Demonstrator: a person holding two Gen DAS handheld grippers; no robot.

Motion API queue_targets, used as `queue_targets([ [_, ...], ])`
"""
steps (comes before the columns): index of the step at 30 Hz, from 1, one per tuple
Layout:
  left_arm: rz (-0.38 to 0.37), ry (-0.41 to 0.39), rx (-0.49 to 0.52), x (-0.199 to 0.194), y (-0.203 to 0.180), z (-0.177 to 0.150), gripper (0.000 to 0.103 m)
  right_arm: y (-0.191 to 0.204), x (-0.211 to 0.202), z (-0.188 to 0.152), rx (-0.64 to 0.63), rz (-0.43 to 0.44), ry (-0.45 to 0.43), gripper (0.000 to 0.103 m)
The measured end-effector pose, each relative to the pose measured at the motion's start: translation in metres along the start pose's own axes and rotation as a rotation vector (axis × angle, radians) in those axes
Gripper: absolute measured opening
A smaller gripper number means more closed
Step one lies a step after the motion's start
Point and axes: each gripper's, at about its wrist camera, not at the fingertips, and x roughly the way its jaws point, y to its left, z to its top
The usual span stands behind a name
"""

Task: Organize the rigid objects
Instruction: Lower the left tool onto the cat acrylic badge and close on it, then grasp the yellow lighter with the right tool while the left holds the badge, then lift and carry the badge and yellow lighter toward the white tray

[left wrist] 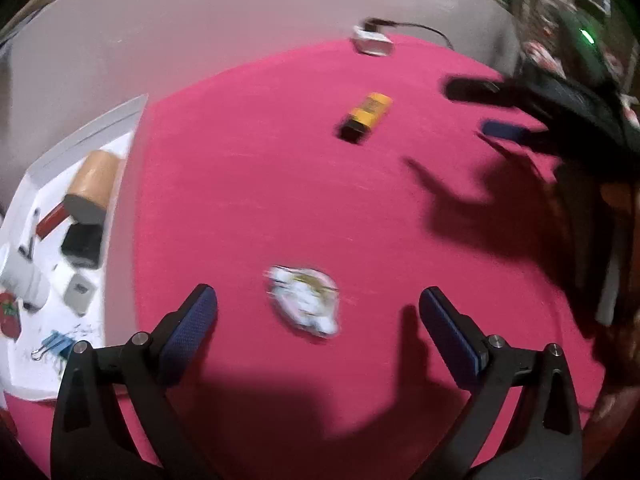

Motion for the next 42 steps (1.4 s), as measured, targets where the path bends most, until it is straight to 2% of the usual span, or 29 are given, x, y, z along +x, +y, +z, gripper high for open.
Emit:
queue_targets([
  [2,-0.017,-0.003,-0.063,0.001,0.01,0.002,0.099,0.0,0.0,0.0,0.0,-0.001,0.0,0.103],
  [4,0.035,-0.002,-0.066,0.002,0.012,0.001,0.091,0.001,0.0,-0.001,0.0,-0.005,0.0,0.103],
  [5,0.053,-0.003,-0.057,0.004,0.011,0.001,0.083,0.001,0.0,-0.001,0.0,-0.005,-0.001,0.103],
  [6,0.051,-0.002,-0.05,0.004,0.01,-0.001,0.067,0.001,0.0,-0.001,0.0,-0.006,-0.001,0.103],
  [7,0.018,0.011,-0.067,0.006,0.011,-0.002,0.059,0.001,0.0,-0.001,-0.001,-0.006,0.002,0.103],
  [9,0.034,-0.007,-0.065,0.01,0.006,-0.001,0.058,0.001,0.001,-0.001,-0.002,-0.012,0.007,0.103],
  [11,0.029,-0.018,-0.058,0.009,0.003,-0.002,0.05,0.001,0.002,-0.001,-0.004,-0.024,0.01,0.103],
  [13,0.029,-0.025,-0.053,0.009,0.001,-0.002,0.048,0.002,0.003,-0.001,-0.007,-0.029,0.015,0.103],
  [14,0.03,-0.032,-0.052,0.009,0.0,-0.001,0.044,0.003,0.004,0.0,-0.012,-0.032,0.019,0.103],
  [15,0.029,-0.04,-0.055,0.009,0.0,-0.002,0.036,0.005,0.006,0.0,-0.022,-0.034,0.028,0.103],
  [16,0.031,-0.05,-0.059,0.009,0.0,-0.003,0.034,0.009,0.009,0.001,-0.044,-0.03,0.043,0.103],
  [20,0.016,-0.068,-0.079,0.01,0.002,-0.002,0.033,0.035,0.023,0.006,-0.206,-0.072,0.079,0.103],
  [24,0.005,-0.07,-0.089,0.01,0.004,-0.001,0.032,0.072,0.05,0.018,-0.495,-0.123,0.104,0.103],
  [26,0.006,-0.071,-0.089,0.009,0.004,-0.001,0.032,0.078,0.062,0.024,-0.56,-0.115,0.131,0.103],
  [27,0.004,-0.071,-0.09,0.009,0.004,-0.002,0.032,0.08,0.072,0.027,-0.585,-0.09,0.178,0.103],
  [30,-0.003,-0.073,-0.095,0.008,0.007,-0.002,0.032,0.082,0.089,0.025,-0.627,-0.059,0.257,0.103],
  [32,-0.003,-0.073,-0.096,0.008,0.007,-0.002,0.032,0.084,0.1,0.019,-0.664,-0.08,0.291,0.103],
  [36,0.0,-0.073,-0.093,0.008,0.007,-0.002,0.032,0.078,0.107,0.013,-0.648,-0.096,0.297,0.103],
  [37,0.001,-0.073,-0.092,0.008,0.008,-0.002,0.032,0.078,0.105,0.013,-0.644,-0.101,0.288,0.099],
  [38,0.001,-0.073,-0.092,0.009,0.007,-0.002,0.032,0.078,0.103,0.012,-0.645,-0.104,0.279,0.087],
  [39,0.002,-0.073,-0.091,0.008,0.007,-0.002,0.032,0.078,0.098,0.012,-0.646,-0.098,0.264,0.081],
  [42,0.01,-0.075,-0.095,0.007,0.006,-0.002,0.032,0.08,0.089,0.008,-0.644,-0.089,0.249,0.081],
])
